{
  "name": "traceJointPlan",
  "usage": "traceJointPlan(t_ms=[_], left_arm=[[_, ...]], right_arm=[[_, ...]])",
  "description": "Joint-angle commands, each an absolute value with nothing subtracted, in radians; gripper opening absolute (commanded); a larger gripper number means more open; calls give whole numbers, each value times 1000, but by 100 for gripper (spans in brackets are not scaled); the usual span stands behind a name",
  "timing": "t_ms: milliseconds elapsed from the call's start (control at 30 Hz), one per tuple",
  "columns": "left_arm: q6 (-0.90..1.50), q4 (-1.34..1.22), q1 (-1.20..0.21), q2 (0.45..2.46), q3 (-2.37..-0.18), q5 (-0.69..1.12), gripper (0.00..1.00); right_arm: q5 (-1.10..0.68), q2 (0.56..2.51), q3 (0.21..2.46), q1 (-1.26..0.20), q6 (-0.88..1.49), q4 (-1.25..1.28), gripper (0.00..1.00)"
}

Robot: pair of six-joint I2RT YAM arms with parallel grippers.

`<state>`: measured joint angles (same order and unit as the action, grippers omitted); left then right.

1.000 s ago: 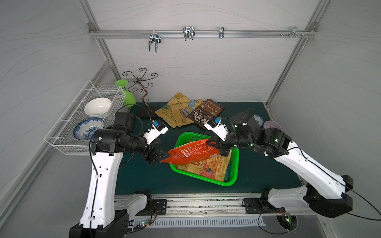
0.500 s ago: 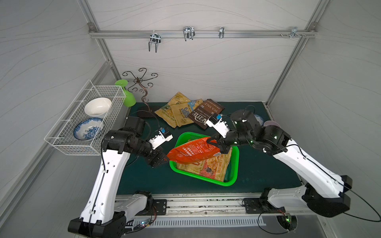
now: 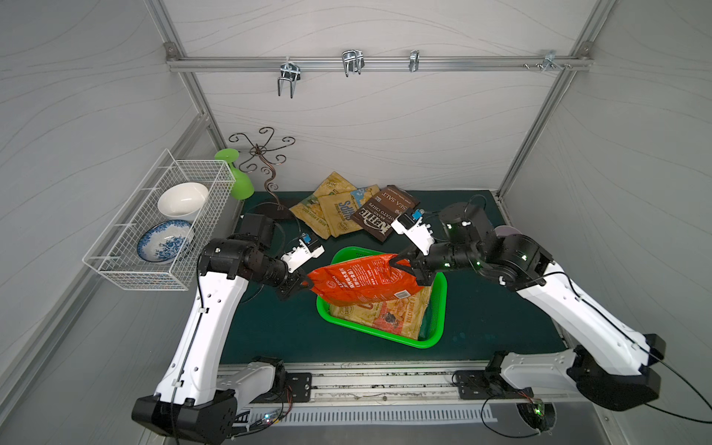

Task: Put the potato chips into the basket
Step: Pick up the potato chip from the center of the board.

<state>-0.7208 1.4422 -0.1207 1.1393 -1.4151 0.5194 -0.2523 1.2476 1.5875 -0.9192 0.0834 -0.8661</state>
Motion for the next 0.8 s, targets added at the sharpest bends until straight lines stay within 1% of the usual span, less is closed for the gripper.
traceJointPlan(t_ms=[0, 200, 400, 500, 667, 767], left_arm=[[-695, 1379, -123, 1144, -1439, 494, 0], [-584, 1216, -136, 1139, -1392, 430, 0], [-488, 1057, -208, 1161, -1350, 356, 0], [-470, 1006, -235, 1197, -1352, 356, 0], [-457, 898, -317, 1278, -1357, 260, 0], [-454, 872, -335, 1338, -1392, 245, 0]], right_arm=[[-260, 1208, 1577, -904, 99, -819, 0], [-182, 1170, 1468, -878, 121, -810, 0], [-149, 1118, 1316, -790, 164, -730, 0], [-159, 1104, 1269, -736, 167, -692, 0], [-124, 1118, 1244, -660, 174, -673, 0], [-104, 1121, 1237, -625, 175, -672, 0]])
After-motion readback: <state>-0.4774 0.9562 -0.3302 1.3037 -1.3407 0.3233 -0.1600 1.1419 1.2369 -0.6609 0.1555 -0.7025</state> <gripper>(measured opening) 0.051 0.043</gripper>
